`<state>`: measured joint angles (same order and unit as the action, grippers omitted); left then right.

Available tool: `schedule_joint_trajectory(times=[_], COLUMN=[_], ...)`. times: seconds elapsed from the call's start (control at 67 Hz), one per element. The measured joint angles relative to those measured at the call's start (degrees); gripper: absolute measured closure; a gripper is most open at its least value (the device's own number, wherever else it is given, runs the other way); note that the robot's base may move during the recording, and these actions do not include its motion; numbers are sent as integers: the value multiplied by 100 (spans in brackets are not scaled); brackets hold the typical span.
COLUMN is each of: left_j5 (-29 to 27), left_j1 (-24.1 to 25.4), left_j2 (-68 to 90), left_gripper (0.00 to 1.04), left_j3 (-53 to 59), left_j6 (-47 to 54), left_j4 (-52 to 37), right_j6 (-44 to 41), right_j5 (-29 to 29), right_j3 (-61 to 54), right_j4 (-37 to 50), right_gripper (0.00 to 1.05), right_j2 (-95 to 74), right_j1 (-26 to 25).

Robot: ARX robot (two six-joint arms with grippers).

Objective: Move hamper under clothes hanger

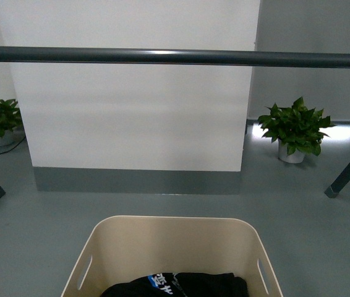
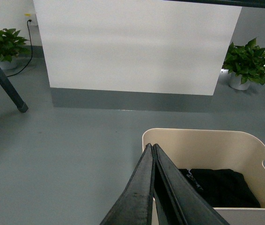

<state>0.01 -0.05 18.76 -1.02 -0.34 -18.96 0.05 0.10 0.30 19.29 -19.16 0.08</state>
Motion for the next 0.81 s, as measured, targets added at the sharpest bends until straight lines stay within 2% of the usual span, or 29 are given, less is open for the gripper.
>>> schedule_joint_trajectory(times=[0.493,0.507,0.806], left_j5=[0,0,2], left_j1=[0,0,0], left_j2=[-817,-1821,-1845], left_gripper=[101,101,101], left_j3=[0,-2,-2], left_j6=[0,0,0], left_j4=[817,1858,1884], right_j6=[0,-2,-2], right_j5=[-2,-13,-17], right_j3=[0,4,4], right_j4=[-831,-1891,-1926], right_gripper=[103,103,103], right_j2=[837,1832,1893], right_j1=[0,0,0])
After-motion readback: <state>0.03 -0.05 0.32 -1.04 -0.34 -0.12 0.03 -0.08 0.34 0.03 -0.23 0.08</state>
